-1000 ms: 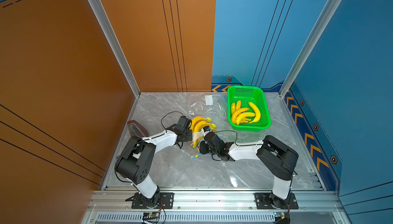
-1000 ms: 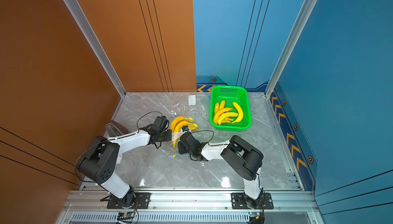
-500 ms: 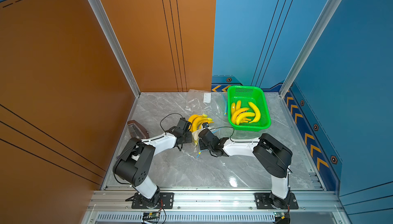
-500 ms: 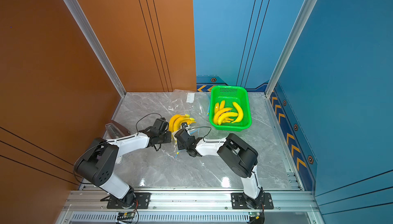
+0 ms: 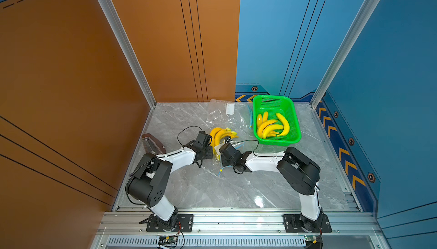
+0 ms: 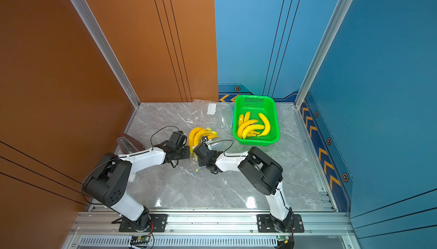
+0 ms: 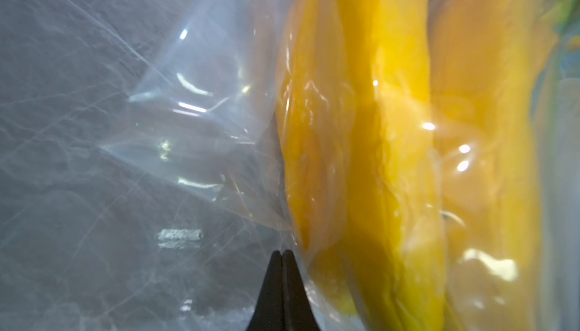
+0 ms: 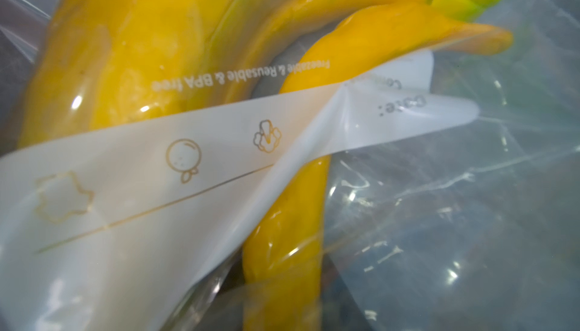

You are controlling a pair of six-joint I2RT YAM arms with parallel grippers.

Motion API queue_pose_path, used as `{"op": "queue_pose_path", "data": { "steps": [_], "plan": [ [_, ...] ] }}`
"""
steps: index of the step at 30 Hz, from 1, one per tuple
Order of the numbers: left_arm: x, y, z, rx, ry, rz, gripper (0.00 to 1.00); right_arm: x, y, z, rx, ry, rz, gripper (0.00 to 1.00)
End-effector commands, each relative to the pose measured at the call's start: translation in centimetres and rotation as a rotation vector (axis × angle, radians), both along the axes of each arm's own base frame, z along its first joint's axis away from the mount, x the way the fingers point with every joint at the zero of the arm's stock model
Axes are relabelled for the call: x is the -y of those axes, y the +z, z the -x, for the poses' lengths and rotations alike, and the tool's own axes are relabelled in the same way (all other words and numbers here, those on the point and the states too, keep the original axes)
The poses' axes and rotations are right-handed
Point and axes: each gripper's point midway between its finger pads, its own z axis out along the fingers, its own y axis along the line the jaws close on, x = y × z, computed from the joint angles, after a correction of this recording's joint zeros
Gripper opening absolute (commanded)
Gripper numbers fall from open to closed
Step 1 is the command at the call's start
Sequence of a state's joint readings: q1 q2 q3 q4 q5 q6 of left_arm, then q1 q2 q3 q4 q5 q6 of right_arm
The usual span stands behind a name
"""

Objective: Open the zip-top bag and take out the banana
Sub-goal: Pick up the banana from the zipper food storage bag.

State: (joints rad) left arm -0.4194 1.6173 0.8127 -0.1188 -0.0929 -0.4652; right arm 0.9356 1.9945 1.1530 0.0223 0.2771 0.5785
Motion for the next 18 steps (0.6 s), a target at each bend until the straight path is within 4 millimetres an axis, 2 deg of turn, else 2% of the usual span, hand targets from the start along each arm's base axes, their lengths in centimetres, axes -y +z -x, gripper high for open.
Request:
{"op": "queue_pose_path", "data": {
  "steps": [1,3,6,12,14,16,18],
  "plan": [
    [-1.5,0.1,-0.1,0.005,0.048,-0.002,0.0,1.4,0.8,1.6,-0.01,0.02,0.045,0.23],
    [-2.7,0.2,-0.6,0.011,0.086,-0.016,0.0,1.7,2.2,2.4,0.007,0.038,0.039,0.21],
    [-4.5,0.4,-1.8,0.011,0.131,-0.019,0.0,2.3,3.1,3.8,-0.008,0.08,0.033,0.2],
    [-7.4,2.0,-3.6,0.058,0.206,-0.041,0.0,3.2,3.0,7.3,-0.073,0.161,0.008,0.19],
    [-7.5,2.3,-4.0,0.063,0.208,-0.036,0.0,2.9,3.3,8.3,-0.068,0.191,0.006,0.19],
    [-6.6,2.4,-4.2,0.06,0.182,-0.001,0.0,2.4,3.6,8.6,-0.046,0.198,0.005,0.2],
    [-5.2,2.4,-3.7,0.054,0.153,0.018,0.0,2.3,3.6,8.1,-0.026,0.168,0.013,0.22]
  ]
}}
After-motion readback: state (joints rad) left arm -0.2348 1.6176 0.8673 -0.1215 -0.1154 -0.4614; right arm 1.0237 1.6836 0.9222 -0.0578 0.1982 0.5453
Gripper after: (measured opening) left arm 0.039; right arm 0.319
